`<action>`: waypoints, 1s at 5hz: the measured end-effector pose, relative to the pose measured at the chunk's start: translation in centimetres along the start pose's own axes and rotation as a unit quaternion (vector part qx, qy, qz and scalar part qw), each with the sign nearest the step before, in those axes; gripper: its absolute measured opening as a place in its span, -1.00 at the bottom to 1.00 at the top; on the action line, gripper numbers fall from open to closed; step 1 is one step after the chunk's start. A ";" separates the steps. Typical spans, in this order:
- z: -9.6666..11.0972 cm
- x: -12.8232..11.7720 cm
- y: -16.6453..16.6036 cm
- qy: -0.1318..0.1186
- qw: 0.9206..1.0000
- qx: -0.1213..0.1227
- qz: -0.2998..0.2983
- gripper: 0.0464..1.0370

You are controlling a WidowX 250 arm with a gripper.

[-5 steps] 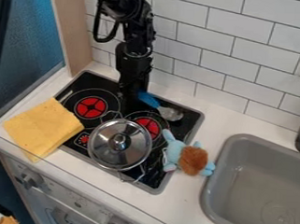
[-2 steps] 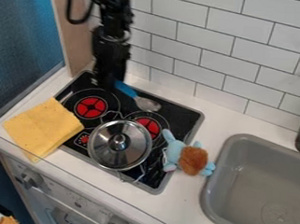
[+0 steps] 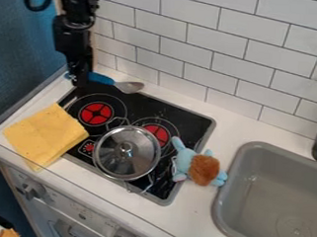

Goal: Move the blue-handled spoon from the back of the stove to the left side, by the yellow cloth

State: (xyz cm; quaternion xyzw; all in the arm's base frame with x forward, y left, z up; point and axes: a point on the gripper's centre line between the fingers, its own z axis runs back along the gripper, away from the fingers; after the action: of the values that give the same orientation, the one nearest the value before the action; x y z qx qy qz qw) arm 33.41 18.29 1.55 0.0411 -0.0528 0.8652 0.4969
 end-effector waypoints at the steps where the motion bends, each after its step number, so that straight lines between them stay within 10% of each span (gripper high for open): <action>1: 0.8 1.0 2.5 -0.009 0.992 0.030 0.120 -0.20; 3: 0.1 2.6 4.0 -0.044 0.932 0.048 0.357 -0.20; 5: -3.8 4.3 3.4 -0.074 0.833 0.078 0.542 -0.20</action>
State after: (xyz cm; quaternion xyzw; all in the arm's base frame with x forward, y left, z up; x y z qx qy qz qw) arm 28.25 20.73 -1.84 0.1082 -0.0359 0.9915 -0.0620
